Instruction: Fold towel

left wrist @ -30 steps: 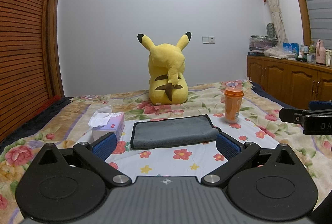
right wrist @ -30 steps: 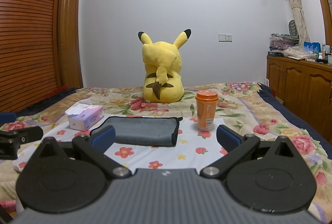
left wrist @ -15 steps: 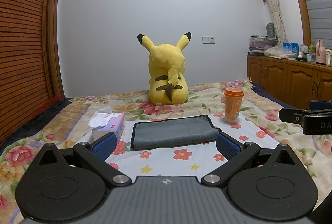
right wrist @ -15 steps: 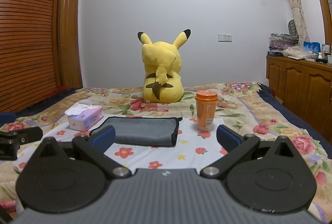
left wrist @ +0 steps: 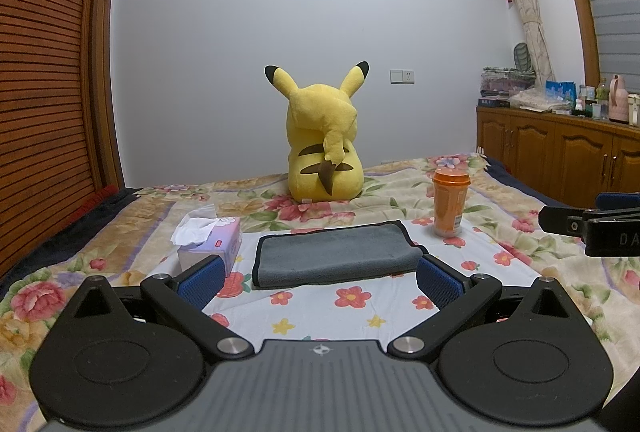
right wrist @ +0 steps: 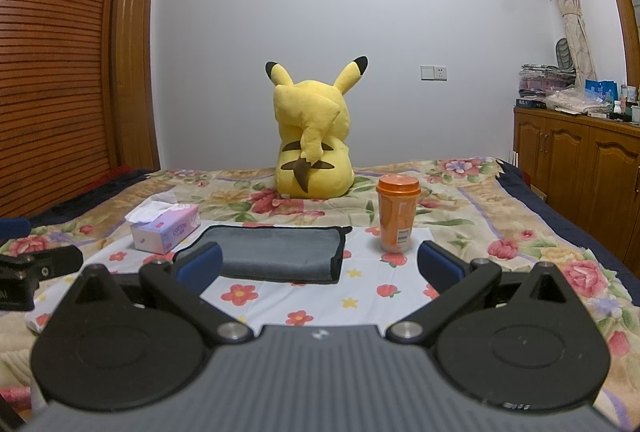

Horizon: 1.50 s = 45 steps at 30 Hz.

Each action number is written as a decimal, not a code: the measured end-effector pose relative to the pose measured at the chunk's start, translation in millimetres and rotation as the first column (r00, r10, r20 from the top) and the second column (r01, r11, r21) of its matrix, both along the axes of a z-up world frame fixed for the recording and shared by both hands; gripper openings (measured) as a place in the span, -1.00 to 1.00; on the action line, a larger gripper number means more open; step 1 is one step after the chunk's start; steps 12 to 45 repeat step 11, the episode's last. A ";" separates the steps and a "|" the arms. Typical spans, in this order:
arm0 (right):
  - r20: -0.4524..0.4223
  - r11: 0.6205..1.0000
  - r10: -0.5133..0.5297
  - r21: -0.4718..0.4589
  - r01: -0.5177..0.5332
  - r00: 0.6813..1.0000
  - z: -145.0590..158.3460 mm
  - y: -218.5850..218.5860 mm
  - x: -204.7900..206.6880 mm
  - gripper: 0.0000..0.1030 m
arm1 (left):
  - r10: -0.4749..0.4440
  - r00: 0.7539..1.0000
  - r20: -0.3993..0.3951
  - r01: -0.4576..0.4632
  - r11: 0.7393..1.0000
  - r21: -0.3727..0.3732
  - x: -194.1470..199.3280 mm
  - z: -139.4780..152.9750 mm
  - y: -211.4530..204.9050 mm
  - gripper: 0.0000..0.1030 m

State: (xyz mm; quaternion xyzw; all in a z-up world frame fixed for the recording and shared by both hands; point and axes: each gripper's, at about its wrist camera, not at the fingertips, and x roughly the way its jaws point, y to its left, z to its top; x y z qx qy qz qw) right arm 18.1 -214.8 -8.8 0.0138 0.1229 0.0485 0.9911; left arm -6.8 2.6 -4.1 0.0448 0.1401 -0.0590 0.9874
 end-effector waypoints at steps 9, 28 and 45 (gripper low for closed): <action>0.000 1.000 0.000 0.000 0.000 1.000 0.2 -0.2 0.1 1.00 | 0.000 1.000 0.000 0.000 1.000 0.000 0.4 -0.4 0.6 1.00; -0.001 1.000 0.001 -0.001 -0.001 1.000 0.3 -0.3 0.1 1.00 | 0.000 1.000 0.000 0.000 1.000 0.001 0.1 -0.6 -0.1 1.00; -0.001 1.000 0.001 -0.001 -0.001 1.000 0.3 -0.3 0.1 1.00 | 0.000 1.000 0.000 0.000 1.000 0.001 0.1 -0.6 -0.1 1.00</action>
